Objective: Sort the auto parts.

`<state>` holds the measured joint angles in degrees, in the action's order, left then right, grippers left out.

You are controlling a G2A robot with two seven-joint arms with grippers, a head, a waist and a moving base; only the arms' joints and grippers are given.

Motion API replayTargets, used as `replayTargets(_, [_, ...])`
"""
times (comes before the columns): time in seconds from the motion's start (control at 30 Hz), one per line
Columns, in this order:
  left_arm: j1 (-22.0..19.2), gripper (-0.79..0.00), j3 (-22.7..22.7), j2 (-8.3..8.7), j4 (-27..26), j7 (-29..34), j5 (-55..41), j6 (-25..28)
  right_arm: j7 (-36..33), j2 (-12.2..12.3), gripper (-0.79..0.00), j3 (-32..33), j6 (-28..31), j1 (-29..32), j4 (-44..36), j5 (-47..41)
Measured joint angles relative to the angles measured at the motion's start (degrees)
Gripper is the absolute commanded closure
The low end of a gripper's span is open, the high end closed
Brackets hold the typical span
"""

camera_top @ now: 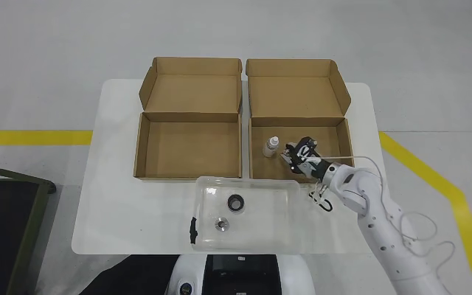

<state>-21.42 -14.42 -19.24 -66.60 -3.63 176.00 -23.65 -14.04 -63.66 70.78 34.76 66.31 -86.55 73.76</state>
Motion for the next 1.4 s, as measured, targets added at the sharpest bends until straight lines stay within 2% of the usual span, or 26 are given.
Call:
replayTargets(0.13, [0.0, -0.785, 0.0, 0.0, 0.0, 0.0, 0.0, 0.0, -0.5, 0.0, -0.252, -0.3, 0.3, -0.3, 0.3, 0.1])
replayTargets(0.5, [0.0, -0.785, 0.0, 0.0, 0.0, 0.0, 0.0, 0.0, -1.4, 0.6, -0.302, 1.5, 2.1, -0.2, -2.7, 0.7])
replayTargets(1.0, [0.0, -0.785, 0.0, 0.0, 0.0, 0.0, 0.0, 0.0, -2.5, 2.5, -0.296, 9.5, 6.7, 8.1, -21.0, -0.5])
replayTargets(1.2, [0.0, -0.785, 0.0, 0.0, 0.0, 0.0, 0.0, 0.0, -2.1, 2.9, -0.302, 8.7, 8.9, 12.3, -28.3, -0.5])
replayTargets(1.4, [0.0, -0.785, 0.0, 0.0, 0.0, 0.0, 0.0, 0.0, -4.0, 2.9, -0.308, 4.8, 10.4, 13.8, -32.3, 2.7])
